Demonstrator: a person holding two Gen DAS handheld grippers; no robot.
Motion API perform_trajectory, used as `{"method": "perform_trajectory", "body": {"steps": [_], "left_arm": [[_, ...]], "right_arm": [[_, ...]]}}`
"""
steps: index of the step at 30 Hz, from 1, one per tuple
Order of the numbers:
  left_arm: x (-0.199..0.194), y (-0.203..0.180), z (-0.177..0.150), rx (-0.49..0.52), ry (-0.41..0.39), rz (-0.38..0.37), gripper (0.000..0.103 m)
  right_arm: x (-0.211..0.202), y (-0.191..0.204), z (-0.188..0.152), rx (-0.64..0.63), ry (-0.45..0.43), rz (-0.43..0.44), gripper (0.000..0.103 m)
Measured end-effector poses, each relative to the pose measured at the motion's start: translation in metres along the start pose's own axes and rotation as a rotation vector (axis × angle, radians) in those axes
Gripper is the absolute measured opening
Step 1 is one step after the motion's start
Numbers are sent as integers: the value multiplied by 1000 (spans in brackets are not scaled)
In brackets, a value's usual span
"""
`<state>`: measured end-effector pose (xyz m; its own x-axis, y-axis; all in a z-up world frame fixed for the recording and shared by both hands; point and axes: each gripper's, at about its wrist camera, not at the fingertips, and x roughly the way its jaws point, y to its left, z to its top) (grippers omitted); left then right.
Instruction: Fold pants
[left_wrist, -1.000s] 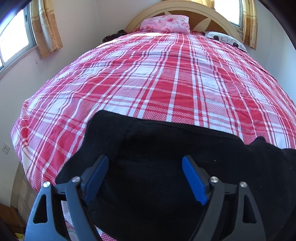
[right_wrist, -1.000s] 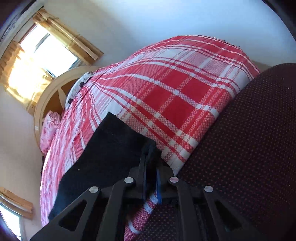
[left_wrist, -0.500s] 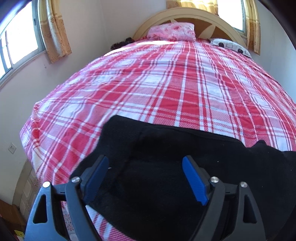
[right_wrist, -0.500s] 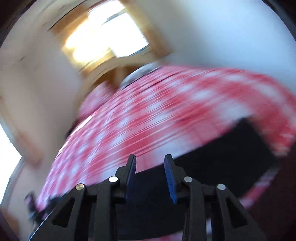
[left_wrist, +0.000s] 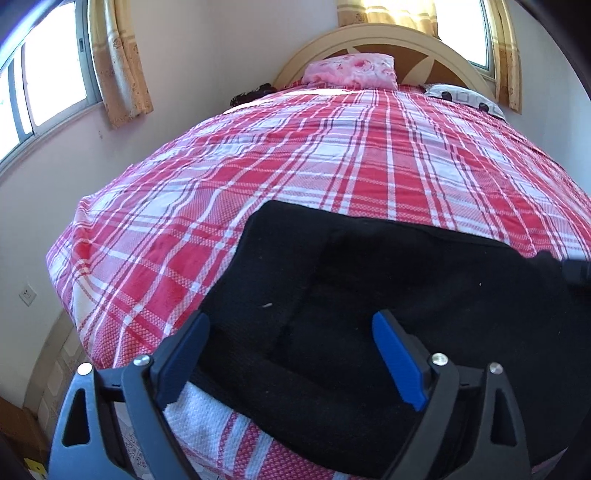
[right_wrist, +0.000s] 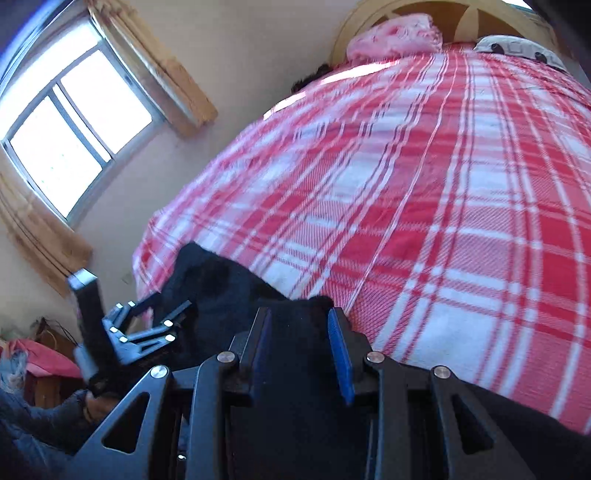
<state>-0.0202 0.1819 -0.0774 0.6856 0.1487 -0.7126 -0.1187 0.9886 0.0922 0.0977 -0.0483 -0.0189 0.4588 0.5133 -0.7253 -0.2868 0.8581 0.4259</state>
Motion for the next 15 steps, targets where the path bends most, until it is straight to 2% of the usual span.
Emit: {"method": "perform_trajectory", "body": {"steps": [7, 11, 13, 14, 15], "left_arm": [[5, 3, 0, -5, 9, -11, 101], [5, 4, -1, -5, 6, -14, 101], [5, 5, 0, -7, 12, -17, 101], [5, 4, 0, -9, 15, -18, 101], [5, 5, 0, -8, 16, -20, 101]], "right_arm": [[16, 28, -17, -88, 116, 22, 34], [18, 18, -4, -43, 94, -26, 34], [28, 9, 3, 24, 128, 27, 34], [38, 8, 3, 49, 176, 76, 35], [42, 11, 1, 49, 206, 90, 37]]}}
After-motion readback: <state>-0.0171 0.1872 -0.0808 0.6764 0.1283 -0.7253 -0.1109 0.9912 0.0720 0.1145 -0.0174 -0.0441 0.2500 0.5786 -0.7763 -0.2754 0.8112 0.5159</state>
